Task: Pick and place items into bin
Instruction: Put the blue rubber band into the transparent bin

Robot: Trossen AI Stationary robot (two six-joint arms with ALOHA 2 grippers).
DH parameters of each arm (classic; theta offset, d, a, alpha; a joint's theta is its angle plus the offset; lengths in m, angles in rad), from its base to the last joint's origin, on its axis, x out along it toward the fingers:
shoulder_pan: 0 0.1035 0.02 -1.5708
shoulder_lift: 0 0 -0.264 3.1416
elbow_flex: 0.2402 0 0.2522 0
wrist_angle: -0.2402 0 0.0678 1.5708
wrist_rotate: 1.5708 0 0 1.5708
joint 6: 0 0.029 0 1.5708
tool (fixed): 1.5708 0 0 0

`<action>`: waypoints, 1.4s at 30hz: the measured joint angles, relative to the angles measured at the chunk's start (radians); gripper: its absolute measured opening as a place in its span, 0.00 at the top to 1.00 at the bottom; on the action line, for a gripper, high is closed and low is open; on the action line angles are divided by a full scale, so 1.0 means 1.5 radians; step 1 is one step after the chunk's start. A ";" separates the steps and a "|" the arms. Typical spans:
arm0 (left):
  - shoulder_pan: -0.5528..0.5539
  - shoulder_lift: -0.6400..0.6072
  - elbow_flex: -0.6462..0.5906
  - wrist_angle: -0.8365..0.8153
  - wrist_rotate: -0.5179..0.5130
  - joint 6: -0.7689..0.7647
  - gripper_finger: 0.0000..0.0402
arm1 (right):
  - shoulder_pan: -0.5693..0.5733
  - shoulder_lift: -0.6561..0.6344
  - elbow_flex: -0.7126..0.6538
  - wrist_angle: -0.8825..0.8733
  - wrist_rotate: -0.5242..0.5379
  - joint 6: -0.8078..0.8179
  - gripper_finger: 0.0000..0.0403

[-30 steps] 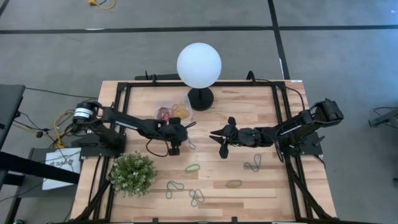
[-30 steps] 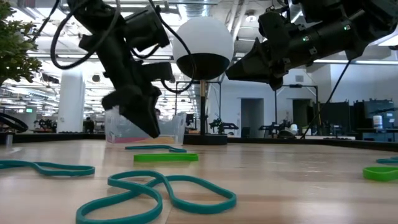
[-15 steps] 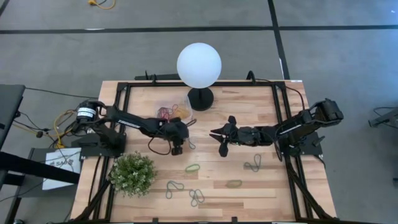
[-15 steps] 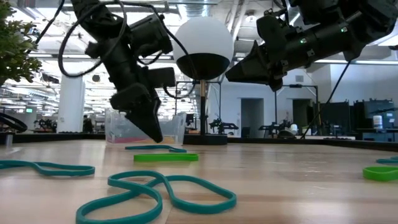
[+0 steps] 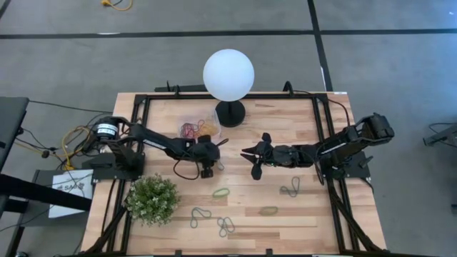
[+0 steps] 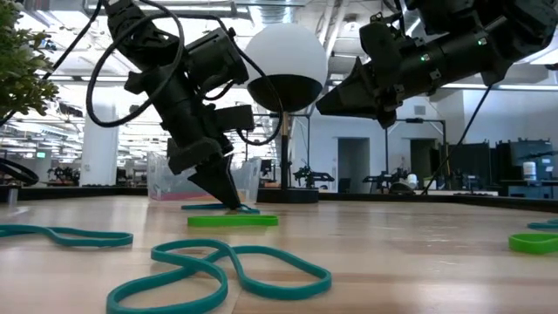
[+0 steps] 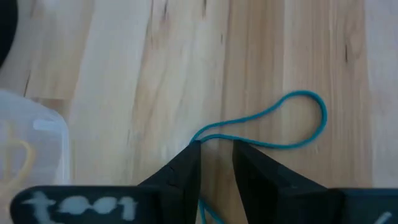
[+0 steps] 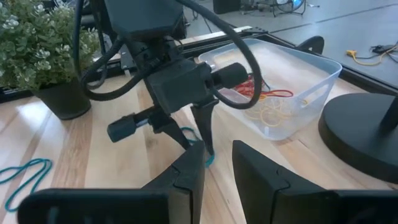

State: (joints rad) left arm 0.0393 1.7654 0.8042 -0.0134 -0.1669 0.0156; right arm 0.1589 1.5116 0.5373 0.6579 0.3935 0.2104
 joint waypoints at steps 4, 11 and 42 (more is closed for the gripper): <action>0.001 0.001 0.000 0.014 0.012 0.003 0.84 | 0.000 0.000 0.000 0.000 0.000 0.000 0.81; 0.001 0.001 0.000 0.018 0.045 0.015 0.98 | 0.000 0.000 0.000 0.000 0.000 0.000 0.81; -0.031 -0.134 -0.001 -0.025 0.033 -0.105 0.96 | -0.003 0.000 0.000 0.005 0.000 0.000 0.81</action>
State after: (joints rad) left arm -0.0067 1.5642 0.8028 -0.0508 -0.1181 -0.1413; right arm 0.1547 1.5116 0.5373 0.6659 0.3935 0.2108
